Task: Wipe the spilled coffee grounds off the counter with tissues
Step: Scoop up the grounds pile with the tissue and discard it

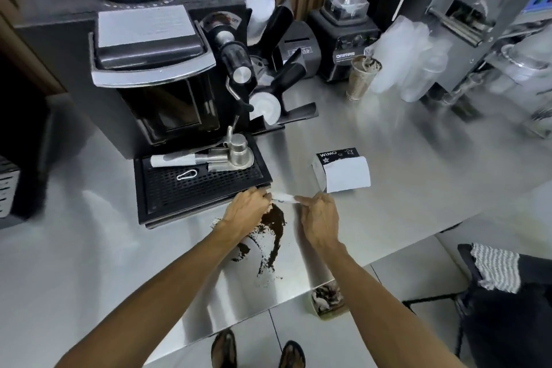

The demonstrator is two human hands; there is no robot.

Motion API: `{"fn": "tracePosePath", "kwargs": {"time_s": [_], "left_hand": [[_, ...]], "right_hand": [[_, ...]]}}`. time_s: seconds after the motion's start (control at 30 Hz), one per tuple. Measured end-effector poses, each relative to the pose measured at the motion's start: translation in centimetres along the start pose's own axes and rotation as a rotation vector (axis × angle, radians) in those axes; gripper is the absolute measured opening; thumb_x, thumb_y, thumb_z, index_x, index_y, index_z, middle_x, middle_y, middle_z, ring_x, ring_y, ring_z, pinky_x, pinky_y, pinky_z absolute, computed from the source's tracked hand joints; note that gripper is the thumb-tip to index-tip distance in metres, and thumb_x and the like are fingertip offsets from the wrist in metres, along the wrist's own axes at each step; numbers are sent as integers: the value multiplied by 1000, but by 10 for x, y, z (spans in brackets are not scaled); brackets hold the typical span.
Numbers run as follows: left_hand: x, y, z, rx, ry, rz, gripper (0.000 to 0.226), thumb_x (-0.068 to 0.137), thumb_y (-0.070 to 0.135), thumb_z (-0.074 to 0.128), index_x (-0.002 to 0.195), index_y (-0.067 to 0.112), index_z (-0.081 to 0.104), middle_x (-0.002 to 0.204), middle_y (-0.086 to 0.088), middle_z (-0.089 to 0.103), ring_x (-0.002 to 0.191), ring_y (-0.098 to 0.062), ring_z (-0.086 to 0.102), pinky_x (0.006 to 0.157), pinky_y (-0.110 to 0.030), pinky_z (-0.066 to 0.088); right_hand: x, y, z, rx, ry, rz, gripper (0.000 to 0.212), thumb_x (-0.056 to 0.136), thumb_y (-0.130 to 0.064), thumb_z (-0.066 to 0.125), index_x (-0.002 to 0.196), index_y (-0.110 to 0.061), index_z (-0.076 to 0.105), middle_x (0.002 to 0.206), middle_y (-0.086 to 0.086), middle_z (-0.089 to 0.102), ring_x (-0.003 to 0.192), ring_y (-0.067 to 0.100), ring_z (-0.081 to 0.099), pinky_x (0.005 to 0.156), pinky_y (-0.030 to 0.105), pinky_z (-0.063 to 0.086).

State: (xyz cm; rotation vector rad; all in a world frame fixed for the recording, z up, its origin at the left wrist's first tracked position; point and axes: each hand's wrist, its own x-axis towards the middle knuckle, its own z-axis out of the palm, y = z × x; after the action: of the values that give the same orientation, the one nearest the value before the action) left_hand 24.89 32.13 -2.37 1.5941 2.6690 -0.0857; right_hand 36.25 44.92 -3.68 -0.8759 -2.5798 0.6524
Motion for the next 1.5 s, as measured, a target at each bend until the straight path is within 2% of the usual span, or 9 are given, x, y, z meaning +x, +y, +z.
{"fn": "tracePosePath", "kwargs": {"time_s": [0.17,0.3,0.6,0.83,1.0,1.13,1.3,1.43,1.5], "left_hand": [[-22,2,-2,-1,-40,-135,30,92,1,54,120,9,62,115,-6,62,100,-23,60,77,-34,53],[-36,14,-6,-16,-97,-236,31,86,-2,62,115,11,66,113,-5,59,97,-22,61,76,-33,54],[-49,41,-14,-154,-126,-369,27,85,-14,54,107,-1,62,118,-14,49,100,-27,55,74,-32,49],[-54,38,-12,-399,-160,-433,21,79,-17,56,91,0,59,115,-13,50,92,-29,62,75,-30,50],[-54,35,-10,-525,-167,-485,31,79,-15,57,105,2,61,116,-8,49,102,-25,60,88,-33,51],[-56,36,-9,-551,-175,-502,23,75,-16,61,93,-3,67,101,-19,54,95,-31,64,75,-31,54],[-62,38,-8,-560,-140,-524,18,76,-3,71,93,4,71,103,-7,65,96,-27,65,83,-36,54],[-66,37,-7,-620,-126,-543,16,75,3,75,72,17,67,77,-5,60,74,-25,60,79,-38,57],[-68,38,-5,-657,-93,-549,10,78,8,75,88,10,76,92,-7,71,87,-25,67,81,-34,56]], "right_hand": [[1,2,1,-29,-102,-172,14,86,-8,69,97,-14,77,79,18,66,69,30,56,52,39,51],[-3,0,-3,-51,-153,-282,19,79,2,74,90,-14,78,73,18,67,61,28,58,45,33,50],[-23,8,-10,-131,-304,-351,30,91,-4,56,115,-15,71,95,19,64,88,34,56,75,40,53],[-30,7,-16,-199,-505,-337,40,92,-10,47,130,-11,59,114,17,57,110,32,47,94,34,44],[-31,7,-10,-156,-584,-247,36,81,4,61,115,-8,67,104,13,59,99,27,57,87,29,51],[-32,5,-3,-96,-561,-156,33,86,-2,61,117,-12,69,108,11,65,90,23,65,81,25,53],[-36,1,0,-45,-522,-97,25,83,-9,69,108,-13,74,109,6,67,93,20,66,86,29,54],[-37,-3,-1,-38,-509,-80,24,78,-11,77,101,-16,77,104,2,70,86,18,66,82,25,55],[-36,-6,-2,-32,-500,-72,22,76,-13,79,97,-17,78,100,1,71,84,17,66,78,25,55]]}}
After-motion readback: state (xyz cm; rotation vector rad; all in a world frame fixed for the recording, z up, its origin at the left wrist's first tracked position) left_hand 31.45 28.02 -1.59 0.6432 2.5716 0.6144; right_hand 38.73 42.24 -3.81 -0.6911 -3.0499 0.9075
